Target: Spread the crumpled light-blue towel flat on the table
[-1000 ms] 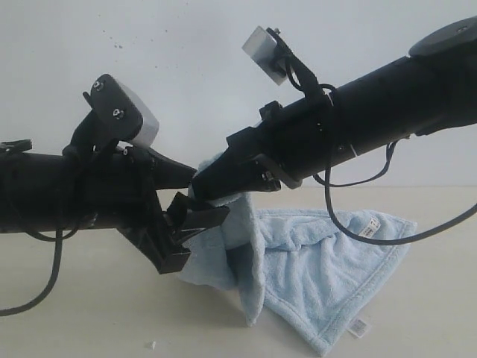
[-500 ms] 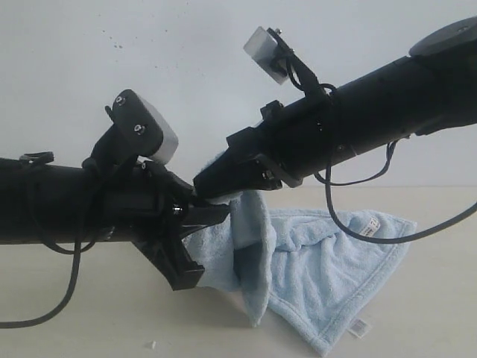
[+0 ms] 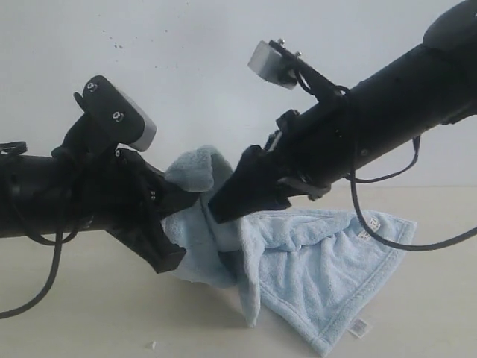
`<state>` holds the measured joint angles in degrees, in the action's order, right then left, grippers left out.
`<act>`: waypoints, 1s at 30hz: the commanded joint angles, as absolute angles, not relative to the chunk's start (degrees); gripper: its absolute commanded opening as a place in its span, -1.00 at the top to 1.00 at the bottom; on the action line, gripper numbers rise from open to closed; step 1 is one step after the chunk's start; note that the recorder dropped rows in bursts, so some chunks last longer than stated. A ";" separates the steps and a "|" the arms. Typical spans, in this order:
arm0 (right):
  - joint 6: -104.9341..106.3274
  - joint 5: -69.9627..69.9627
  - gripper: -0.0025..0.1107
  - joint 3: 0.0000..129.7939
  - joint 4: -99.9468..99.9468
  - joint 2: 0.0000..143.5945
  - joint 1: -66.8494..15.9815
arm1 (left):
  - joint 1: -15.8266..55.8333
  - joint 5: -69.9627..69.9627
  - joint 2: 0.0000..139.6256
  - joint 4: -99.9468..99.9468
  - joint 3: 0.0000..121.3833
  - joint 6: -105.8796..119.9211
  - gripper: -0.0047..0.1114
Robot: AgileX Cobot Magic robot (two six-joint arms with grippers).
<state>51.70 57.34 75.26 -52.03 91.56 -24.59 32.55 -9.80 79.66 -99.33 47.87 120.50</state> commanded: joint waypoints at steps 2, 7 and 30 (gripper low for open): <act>44.59 53.34 0.05 75.42 -36.27 88.75 -24.55 | 32.55 -4.29 77.71 -99.95 47.41 119.80 0.85; 36.10 50.03 0.05 75.28 -25.05 88.63 -24.55 | 32.55 3.25 74.97 -99.95 47.41 119.91 0.85; 36.53 32.97 0.05 70.12 -37.35 107.40 -10.21 | 32.55 32.17 53.25 -99.95 29.56 94.07 0.85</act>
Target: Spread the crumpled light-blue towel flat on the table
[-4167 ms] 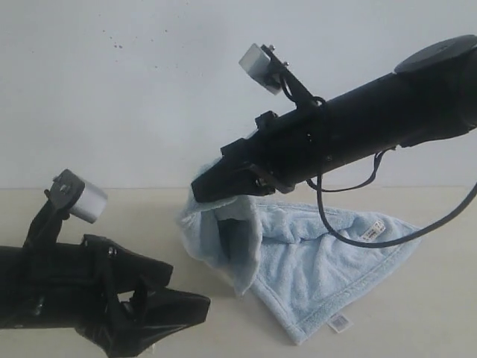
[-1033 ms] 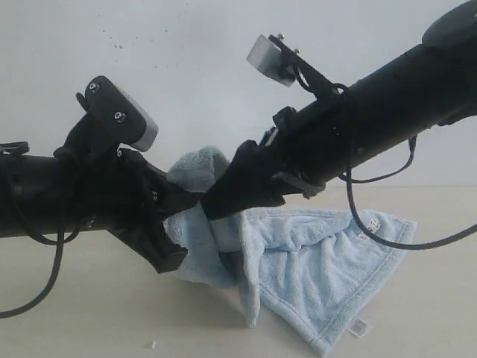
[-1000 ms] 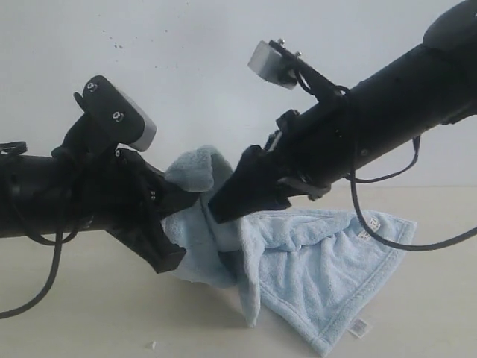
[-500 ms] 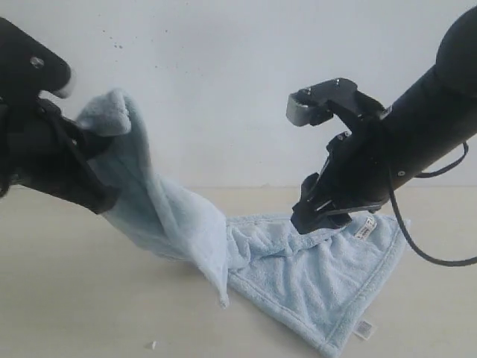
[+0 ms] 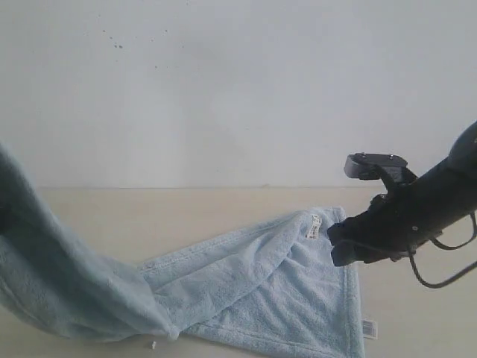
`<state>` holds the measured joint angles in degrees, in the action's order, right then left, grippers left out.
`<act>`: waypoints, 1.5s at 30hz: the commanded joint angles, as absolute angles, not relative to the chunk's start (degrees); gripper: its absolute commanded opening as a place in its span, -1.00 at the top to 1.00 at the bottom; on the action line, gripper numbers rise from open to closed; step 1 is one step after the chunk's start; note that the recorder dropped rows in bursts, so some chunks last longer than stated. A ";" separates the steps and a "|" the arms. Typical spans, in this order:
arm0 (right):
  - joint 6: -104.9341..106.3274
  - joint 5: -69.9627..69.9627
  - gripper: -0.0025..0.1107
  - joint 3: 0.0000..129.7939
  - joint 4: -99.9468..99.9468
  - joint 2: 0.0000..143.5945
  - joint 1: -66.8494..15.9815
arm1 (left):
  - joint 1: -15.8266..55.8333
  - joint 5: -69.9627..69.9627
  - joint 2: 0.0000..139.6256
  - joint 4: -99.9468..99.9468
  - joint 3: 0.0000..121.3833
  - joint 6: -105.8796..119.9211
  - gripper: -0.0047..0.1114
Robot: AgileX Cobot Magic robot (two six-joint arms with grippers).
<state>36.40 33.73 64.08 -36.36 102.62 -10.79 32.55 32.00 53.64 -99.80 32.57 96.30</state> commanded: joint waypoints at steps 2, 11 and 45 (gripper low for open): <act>36.12 32.37 0.05 74.46 -37.35 109.87 -10.21 | 32.55 35.26 53.25 -99.95 28.47 93.40 0.85; 33.20 40.45 0.05 87.39 -36.85 119.43 -6.25 | 32.55 37.83 53.25 -99.95 25.21 89.36 0.85; 39.48 46.77 0.05 56.58 -37.78 105.73 -8.41 | 32.55 43.10 41.05 -99.95 25.01 85.33 0.85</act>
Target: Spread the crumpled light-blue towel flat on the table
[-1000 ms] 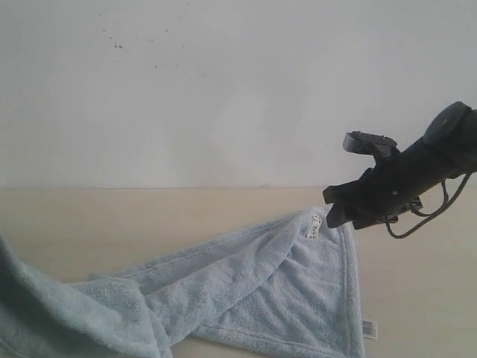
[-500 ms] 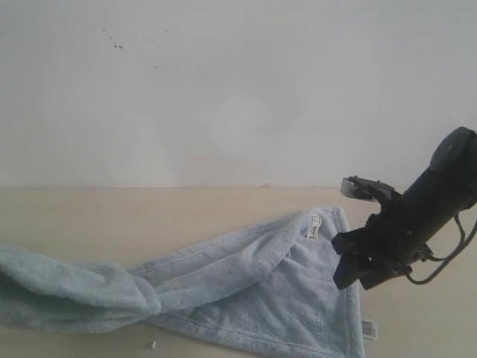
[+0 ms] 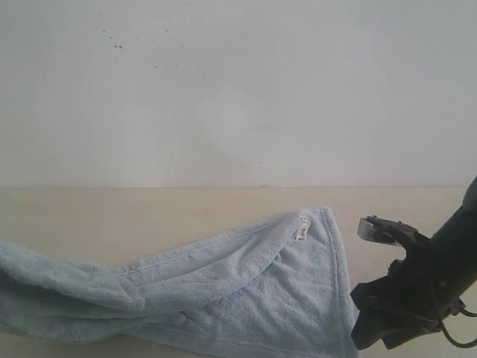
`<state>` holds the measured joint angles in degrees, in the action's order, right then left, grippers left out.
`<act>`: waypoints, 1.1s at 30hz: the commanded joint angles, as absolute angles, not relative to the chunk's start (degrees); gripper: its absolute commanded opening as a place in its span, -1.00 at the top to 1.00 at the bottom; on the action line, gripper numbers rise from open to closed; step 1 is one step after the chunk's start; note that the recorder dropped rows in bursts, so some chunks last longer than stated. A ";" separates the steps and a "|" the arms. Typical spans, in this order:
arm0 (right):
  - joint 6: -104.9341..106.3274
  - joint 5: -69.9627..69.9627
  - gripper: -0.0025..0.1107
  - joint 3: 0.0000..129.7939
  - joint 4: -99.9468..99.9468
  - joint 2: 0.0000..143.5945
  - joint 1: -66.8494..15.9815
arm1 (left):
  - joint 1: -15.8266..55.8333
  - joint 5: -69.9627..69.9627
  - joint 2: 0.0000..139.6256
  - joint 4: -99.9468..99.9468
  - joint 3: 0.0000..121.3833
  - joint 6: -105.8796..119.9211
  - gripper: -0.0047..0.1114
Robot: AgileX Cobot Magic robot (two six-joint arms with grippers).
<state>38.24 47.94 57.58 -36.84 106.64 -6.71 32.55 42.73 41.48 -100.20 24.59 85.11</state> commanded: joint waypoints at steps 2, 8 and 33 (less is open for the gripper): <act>39.48 46.21 0.05 56.58 -38.06 105.73 -9.45 | 32.55 43.10 41.05 -99.95 25.01 85.33 0.85; 36.15 40.17 0.05 56.58 -38.10 105.73 -12.58 | 32.55 43.10 41.05 -99.95 25.01 85.33 0.85; 19.87 34.96 0.05 56.58 -23.98 105.84 -18.96 | 32.55 40.54 41.05 -99.95 25.01 85.33 0.85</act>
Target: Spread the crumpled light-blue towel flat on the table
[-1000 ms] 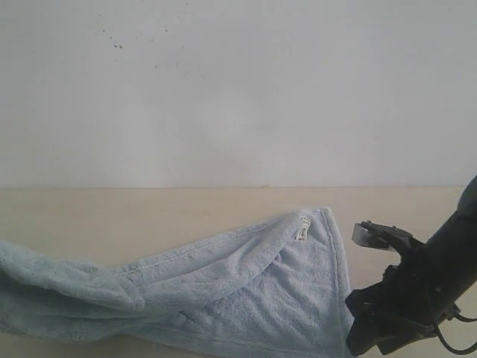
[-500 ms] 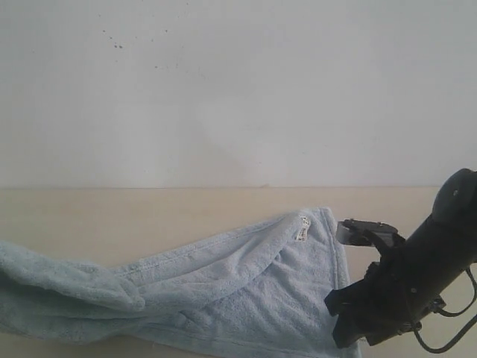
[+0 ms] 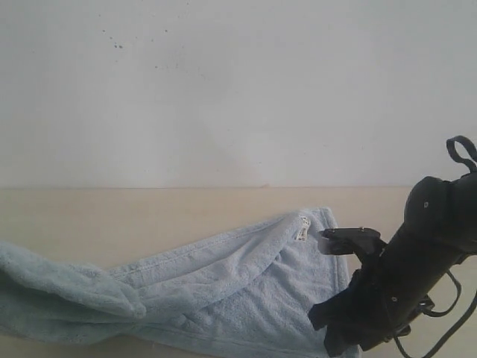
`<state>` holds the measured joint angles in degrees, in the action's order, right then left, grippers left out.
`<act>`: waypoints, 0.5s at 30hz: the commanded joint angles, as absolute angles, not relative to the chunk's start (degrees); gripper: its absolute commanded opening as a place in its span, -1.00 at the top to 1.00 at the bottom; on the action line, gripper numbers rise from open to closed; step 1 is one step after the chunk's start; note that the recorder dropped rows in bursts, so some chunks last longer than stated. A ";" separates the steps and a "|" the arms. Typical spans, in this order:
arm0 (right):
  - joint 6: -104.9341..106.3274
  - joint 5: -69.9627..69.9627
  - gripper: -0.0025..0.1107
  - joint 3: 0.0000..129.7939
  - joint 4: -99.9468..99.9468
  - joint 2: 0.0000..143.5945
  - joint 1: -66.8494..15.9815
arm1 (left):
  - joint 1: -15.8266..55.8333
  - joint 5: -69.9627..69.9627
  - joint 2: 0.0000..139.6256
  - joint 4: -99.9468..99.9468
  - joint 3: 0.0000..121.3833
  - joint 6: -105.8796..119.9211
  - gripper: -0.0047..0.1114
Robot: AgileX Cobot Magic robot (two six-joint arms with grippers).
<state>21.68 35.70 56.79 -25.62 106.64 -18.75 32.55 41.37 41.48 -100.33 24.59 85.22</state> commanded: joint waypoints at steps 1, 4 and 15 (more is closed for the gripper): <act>19.87 35.22 0.05 56.58 -23.65 105.84 -18.96 | 32.55 40.54 41.05 -99.95 25.01 85.33 0.85; 19.03 35.33 0.05 56.58 -23.41 105.84 -18.96 | 32.55 40.54 41.05 -99.95 25.01 85.33 0.85; 8.26 34.28 0.05 56.58 -14.41 105.84 -22.20 | 32.55 40.24 41.05 -99.95 25.01 85.33 0.85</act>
<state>11.11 35.15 56.79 -17.46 106.64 -21.36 32.55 41.02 41.48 -100.33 24.59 85.22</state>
